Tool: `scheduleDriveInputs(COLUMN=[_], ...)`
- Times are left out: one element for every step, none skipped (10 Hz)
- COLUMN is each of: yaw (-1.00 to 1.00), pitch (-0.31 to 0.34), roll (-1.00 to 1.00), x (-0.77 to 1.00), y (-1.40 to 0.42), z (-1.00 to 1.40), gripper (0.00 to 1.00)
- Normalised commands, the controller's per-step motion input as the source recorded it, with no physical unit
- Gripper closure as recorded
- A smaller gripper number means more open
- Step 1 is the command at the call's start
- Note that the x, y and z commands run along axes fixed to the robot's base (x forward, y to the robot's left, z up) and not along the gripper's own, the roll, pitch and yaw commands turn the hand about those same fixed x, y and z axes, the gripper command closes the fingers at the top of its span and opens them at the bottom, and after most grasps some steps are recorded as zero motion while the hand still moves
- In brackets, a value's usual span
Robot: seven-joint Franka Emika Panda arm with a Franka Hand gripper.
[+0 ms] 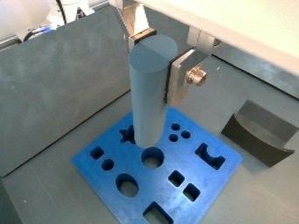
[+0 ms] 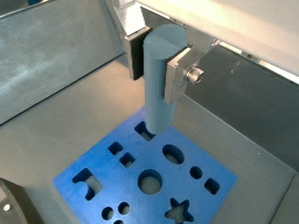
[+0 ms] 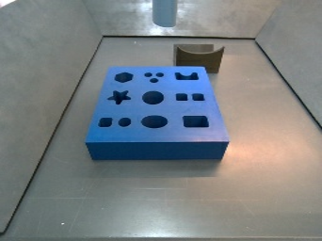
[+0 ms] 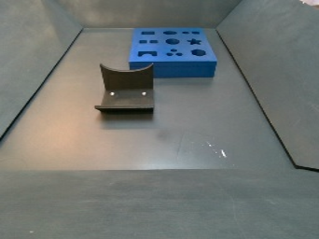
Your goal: Insert the oval object.
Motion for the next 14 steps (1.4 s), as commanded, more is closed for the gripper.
scheduleDriveInputs(yaw=[-0.44, -0.95, -1.00, -1.00, -1.00, -1.00, -1.00, -1.00, -1.00, -0.96, -0.89, -0.89, -0.90, -0.90], pitch=[-0.090, -0.180, -0.136, -0.099, -0.084, -0.086, -0.057, 0.000, 0.000, 0.000, 0.000, 0.000, -0.011, -0.021], roll=[0.00, -0.01, 0.00, 0.00, 0.00, 0.00, 0.02, 0.04, 0.04, 0.03, 0.05, 0.07, 0.09, 0.13], x=[-0.24, -0.01, -0.01, 0.00, 0.00, 0.00, 0.00, 0.00, 0.00, 0.00, 0.07, 0.07, 0.07, 0.07], y=[-0.32, -0.18, -0.07, -0.08, -0.08, -0.08, -0.08, -0.12, -0.15, -0.21, -0.27, -0.26, -0.23, -0.20], z=[-0.18, -0.43, -0.57, -0.67, -0.69, -0.69, -0.73, -0.64, -0.43, -0.06, 0.00, 0.00, 0.00, -0.07], gripper=[1.00, 1.00, 1.00, 1.00, 1.00, 1.00, 1.00, 1.00, 1.00, 1.00, 1.00, 1.00, 1.00, 1.00])
